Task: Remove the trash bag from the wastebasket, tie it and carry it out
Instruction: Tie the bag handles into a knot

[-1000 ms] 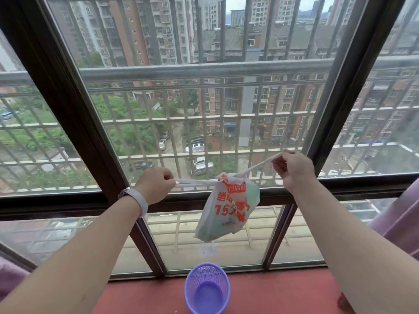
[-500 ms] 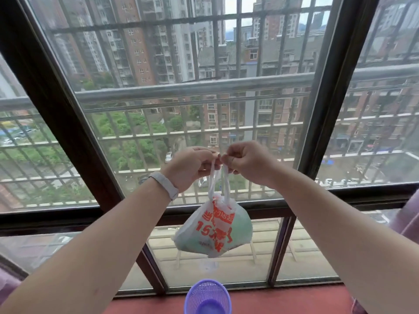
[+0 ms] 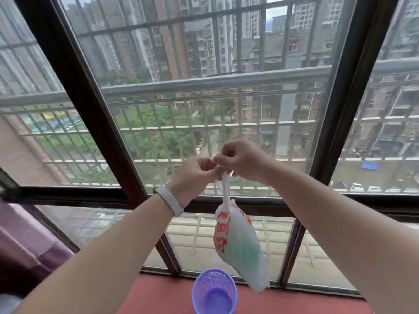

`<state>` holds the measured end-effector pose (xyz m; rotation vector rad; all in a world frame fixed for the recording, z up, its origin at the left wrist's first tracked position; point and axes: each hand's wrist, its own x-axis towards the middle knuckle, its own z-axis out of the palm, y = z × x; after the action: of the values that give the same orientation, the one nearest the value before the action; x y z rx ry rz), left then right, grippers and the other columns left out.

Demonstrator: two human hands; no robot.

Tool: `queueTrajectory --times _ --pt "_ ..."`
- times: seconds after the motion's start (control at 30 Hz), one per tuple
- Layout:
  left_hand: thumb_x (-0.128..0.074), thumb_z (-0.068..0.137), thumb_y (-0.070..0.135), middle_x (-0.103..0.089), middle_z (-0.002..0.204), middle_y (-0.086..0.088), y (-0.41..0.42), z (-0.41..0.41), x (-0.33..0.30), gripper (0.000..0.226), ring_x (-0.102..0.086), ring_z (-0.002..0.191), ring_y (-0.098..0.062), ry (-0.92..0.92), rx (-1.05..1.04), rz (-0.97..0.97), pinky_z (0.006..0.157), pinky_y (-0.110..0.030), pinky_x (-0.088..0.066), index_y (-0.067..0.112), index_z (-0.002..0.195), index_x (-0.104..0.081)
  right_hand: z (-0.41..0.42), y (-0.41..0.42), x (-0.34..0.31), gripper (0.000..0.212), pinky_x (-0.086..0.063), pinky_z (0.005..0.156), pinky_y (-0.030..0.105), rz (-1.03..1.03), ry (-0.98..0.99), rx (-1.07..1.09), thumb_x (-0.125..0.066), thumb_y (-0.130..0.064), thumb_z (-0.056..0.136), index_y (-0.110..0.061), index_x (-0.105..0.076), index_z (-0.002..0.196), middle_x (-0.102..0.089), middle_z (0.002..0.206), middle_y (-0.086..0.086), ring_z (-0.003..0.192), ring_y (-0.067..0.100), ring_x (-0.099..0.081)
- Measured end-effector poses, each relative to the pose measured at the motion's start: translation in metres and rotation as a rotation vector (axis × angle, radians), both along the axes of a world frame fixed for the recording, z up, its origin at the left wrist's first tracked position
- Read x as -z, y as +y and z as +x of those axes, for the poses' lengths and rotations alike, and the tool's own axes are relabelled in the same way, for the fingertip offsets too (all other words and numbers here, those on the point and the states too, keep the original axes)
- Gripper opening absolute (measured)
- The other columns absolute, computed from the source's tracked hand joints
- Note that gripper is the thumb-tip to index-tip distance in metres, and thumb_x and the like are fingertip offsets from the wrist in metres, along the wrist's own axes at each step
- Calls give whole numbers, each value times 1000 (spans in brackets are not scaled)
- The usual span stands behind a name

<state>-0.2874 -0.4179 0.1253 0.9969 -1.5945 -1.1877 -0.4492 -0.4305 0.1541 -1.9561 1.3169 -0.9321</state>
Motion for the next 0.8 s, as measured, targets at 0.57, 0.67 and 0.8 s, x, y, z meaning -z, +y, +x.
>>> queueTrajectory --times 0.57,0.67,0.8 --pt "-56 88 10 -56 56 -5 35 4 -4 13 -52 56 -22 126 -43 283 67 -38 -44 8 76 -59 -25 14 12 14 -57 66 50 11 50 -115 -75 -23 82 -14 -69 74 -72 66 2 65 31 -68" --pt "-70 79 29 -54 51 1 39 21 -16 21 -52 59 -21 -189 -51 230 70 -37 -48 17 62 -67 -2 15 13 13 -58 65 48 35 55 -141 -74 -20 82 -21 -68 71 -72 63 -1 62 26 -67" --pt "-66 84 18 -58 53 0 51 49 -21 17 -55 52 -15 -110 -94 263 65 -31 -53 11 68 -66 41 20 21 16 -58 61 37 88 -28 -200 -71 -16 85 -23 -69 71 -72 66 -1 62 14 -67"
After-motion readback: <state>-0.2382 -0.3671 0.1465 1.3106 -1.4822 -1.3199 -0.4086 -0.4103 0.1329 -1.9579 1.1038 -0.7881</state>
